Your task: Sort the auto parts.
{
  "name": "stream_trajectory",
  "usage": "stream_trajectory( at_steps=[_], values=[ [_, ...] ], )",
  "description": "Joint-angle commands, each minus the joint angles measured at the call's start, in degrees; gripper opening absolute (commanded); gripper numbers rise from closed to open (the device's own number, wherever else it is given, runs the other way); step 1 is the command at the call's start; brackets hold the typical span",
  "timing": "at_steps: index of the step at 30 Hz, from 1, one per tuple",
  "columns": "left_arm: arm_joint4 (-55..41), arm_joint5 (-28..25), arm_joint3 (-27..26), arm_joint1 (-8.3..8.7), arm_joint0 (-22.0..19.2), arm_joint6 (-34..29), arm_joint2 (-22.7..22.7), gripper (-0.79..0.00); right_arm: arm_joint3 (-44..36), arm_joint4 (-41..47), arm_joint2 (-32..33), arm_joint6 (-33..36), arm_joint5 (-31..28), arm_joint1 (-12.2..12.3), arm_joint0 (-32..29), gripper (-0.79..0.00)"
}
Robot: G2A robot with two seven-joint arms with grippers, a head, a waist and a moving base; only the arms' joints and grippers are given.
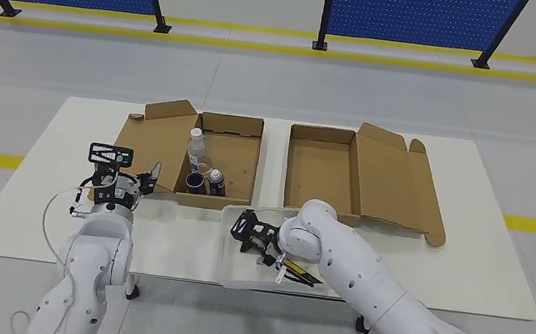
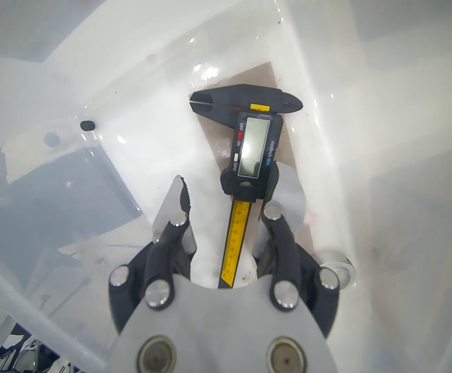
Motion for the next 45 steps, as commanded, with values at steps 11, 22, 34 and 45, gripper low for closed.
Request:
stream_trajectory(
  at_steps=[11, 22, 34, 45],
  values=[
    [0.00, 0.00, 0.00, 0.00, 0.00, 0.00, 0.00, 0.000, 0.66, -0.38, 0.03, 0.23, 0.00, -0.48, 0.11, -0.785],
    [0.00, 0.00, 0.00, 0.00, 0.00, 0.00, 0.00, 0.000, -2.70, -1.16, 1.91, 0.88, 0.27, 0.20, -0.45, -0.785],
    [0.00, 0.00, 0.00, 0.00, 0.00, 0.00, 0.00, 0.000, -10.80, -3.05, 6.69, 1.25, 0.38, 2.69, -3.71, -0.785],
    [0.00, 0.00, 0.00, 0.00, 0.00, 0.00, 0.00, 0.000, -20.15, -5.84, 12.56, -2.02, 2.14, 5.34, -9.51, -0.785]
  ],
)
